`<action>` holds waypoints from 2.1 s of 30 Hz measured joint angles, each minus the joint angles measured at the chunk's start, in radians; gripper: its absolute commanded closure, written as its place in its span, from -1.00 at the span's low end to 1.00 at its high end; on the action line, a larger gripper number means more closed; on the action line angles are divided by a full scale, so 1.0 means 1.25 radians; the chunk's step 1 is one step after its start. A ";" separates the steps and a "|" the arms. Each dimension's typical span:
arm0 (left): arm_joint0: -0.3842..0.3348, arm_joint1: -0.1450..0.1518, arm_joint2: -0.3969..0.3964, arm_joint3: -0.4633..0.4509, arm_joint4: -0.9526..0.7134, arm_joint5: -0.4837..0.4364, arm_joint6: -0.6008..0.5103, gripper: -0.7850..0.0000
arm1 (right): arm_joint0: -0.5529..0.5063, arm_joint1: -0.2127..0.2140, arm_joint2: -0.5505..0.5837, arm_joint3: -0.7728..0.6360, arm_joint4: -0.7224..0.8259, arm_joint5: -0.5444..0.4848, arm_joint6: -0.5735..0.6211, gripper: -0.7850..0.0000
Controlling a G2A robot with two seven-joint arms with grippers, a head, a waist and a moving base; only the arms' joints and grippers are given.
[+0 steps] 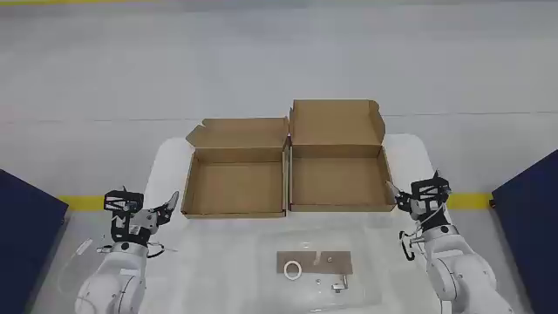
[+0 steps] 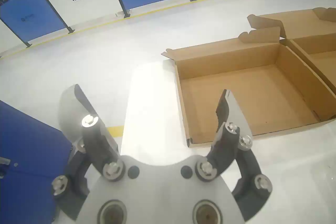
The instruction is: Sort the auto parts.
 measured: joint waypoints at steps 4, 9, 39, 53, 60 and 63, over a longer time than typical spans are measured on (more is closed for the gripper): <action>0.000 0.000 0.000 0.000 0.000 0.000 0.000 -1.00 | 0.000 0.000 0.000 0.000 0.000 0.000 0.000 -1.00; 0.000 0.000 0.000 0.000 0.000 0.000 0.000 -1.00 | 0.000 0.000 0.000 0.000 0.000 0.000 0.000 -1.00; 0.000 0.000 0.000 0.000 0.000 0.000 0.000 -1.00 | -0.035 0.033 0.059 -0.176 -0.172 -0.372 0.097 -1.00; 0.000 0.000 0.000 0.000 0.000 0.000 0.000 -1.00 | -0.011 0.048 0.077 -0.268 -0.204 -0.546 0.197 -1.00; 0.000 0.000 0.000 0.000 0.000 0.000 0.000 -1.00 | 0.019 0.057 0.066 -0.325 -0.251 -0.645 0.217 -1.00; 0.000 0.000 0.000 0.000 0.000 0.000 0.000 -1.00 | 0.047 0.063 0.063 -0.349 -0.243 -0.715 0.257 -1.00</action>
